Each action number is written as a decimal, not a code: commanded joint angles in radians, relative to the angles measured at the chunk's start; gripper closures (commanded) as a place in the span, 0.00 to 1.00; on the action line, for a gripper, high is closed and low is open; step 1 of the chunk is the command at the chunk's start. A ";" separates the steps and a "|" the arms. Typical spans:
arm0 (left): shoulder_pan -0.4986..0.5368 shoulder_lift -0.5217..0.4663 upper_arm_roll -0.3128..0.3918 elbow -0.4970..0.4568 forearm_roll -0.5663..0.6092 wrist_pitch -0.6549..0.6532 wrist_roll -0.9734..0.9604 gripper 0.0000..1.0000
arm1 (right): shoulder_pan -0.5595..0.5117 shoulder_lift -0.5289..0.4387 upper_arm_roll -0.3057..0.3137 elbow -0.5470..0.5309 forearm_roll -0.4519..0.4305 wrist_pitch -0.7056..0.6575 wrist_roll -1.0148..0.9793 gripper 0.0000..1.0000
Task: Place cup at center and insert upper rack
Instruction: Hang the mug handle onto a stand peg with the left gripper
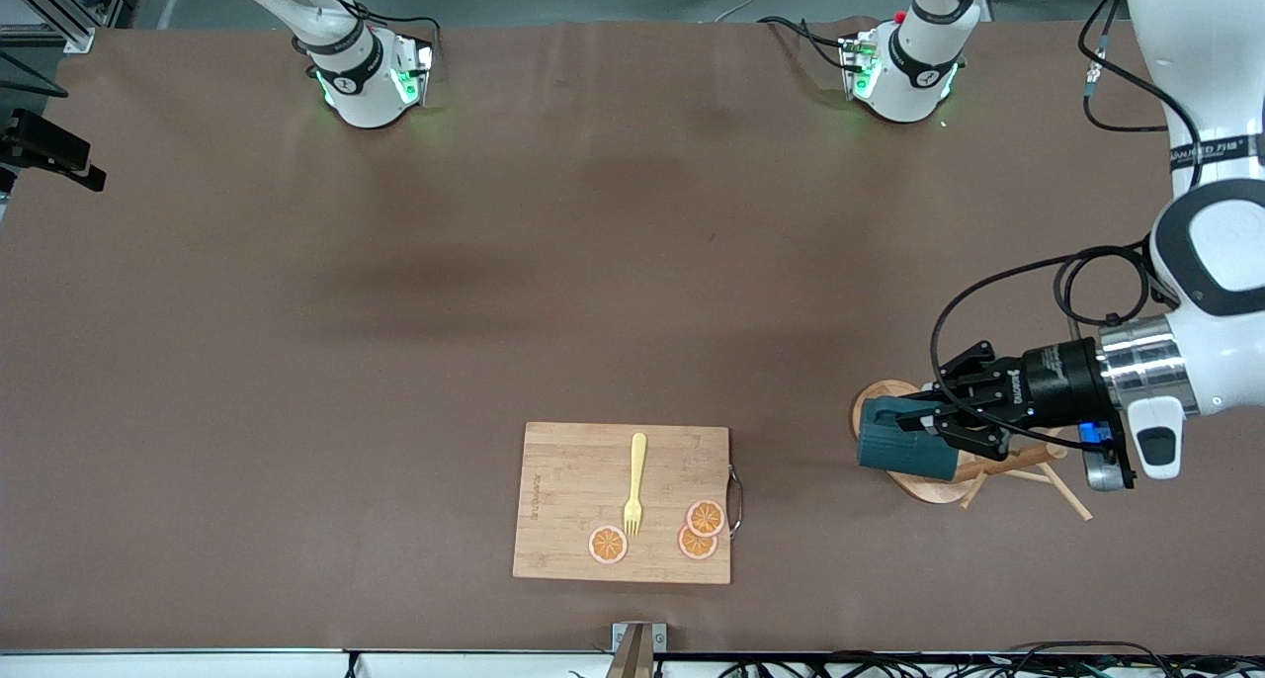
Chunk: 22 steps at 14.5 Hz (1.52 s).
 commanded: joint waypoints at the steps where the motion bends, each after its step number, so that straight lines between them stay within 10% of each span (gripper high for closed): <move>1: 0.064 0.046 -0.008 0.006 -0.119 -0.091 0.093 0.99 | -0.004 -0.030 0.002 -0.030 0.007 0.004 0.013 0.00; 22: 0.212 0.161 -0.010 0.009 -0.134 -0.237 0.369 0.99 | 0.008 -0.030 0.005 -0.030 0.001 0.009 0.011 0.00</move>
